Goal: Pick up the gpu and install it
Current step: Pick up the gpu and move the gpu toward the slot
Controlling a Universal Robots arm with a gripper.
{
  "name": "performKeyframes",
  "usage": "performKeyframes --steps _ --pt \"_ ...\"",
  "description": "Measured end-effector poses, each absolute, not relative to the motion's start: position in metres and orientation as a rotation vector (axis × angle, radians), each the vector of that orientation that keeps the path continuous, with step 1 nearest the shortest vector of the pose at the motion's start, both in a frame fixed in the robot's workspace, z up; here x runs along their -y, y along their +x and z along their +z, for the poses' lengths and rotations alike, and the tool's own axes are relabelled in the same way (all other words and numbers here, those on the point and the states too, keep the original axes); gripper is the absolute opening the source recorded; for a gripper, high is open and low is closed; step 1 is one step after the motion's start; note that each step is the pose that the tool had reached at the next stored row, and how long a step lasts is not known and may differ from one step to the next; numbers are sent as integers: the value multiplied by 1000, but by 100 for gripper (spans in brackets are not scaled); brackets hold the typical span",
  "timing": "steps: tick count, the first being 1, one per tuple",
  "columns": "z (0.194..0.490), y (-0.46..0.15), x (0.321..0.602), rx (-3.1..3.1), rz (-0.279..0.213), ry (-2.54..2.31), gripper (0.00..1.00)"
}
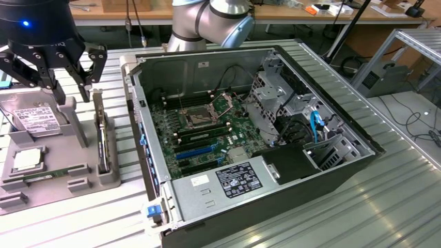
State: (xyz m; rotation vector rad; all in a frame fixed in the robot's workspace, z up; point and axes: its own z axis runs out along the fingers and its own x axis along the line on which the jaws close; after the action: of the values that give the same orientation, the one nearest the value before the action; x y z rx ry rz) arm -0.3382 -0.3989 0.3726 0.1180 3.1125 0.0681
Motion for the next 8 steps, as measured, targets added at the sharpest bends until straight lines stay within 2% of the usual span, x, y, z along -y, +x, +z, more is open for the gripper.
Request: performKeyframes --steps 8 --pt "371 -342 399 -3112 68 118 42"
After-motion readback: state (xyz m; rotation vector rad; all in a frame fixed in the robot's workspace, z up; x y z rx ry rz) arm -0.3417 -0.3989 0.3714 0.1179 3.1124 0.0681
